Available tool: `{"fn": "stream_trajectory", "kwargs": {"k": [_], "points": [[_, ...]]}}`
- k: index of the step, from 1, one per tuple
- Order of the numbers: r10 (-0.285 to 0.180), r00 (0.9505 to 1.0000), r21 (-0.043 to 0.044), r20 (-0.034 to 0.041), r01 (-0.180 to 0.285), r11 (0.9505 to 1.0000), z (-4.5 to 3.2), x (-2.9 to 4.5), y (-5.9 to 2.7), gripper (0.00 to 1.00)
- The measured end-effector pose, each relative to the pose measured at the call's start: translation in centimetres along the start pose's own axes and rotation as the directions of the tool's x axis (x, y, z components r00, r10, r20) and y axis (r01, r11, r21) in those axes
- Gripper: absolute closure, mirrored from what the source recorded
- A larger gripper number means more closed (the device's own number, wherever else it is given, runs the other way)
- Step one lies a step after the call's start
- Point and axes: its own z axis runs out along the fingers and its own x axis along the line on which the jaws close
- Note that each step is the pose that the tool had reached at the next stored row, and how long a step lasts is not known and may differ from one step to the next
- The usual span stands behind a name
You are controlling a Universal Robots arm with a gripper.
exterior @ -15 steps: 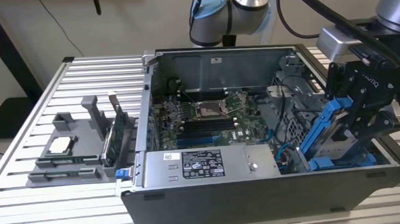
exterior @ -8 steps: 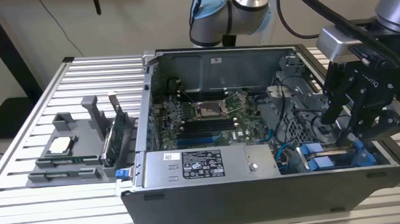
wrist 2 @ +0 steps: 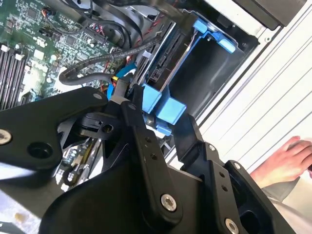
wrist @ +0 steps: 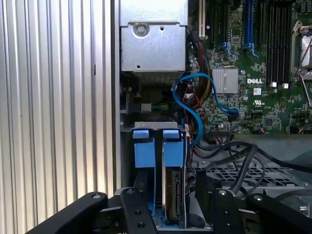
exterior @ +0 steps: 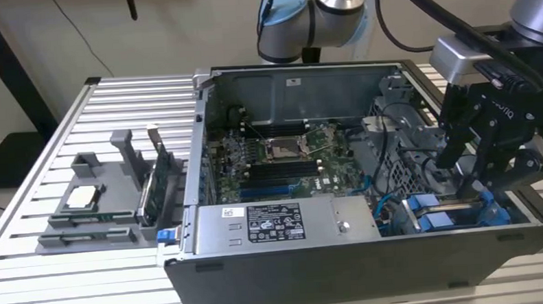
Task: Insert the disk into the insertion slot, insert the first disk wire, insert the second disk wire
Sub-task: 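Insert the disk into the insertion slot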
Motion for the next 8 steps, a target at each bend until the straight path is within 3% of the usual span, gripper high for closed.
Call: {"fn": "stream_trajectory", "kwargs": {"k": [2, 8], "points": [[0.000, 1.0000, -0.0003, -0.0004, 0.000, 1.0000, -0.28, 0.00, 0.01, 0.47], [0.000, 1.0000, -0.0008, -0.0003, 0.000, 1.0000, -2.06, -0.01, 0.02, 0.47]]}}
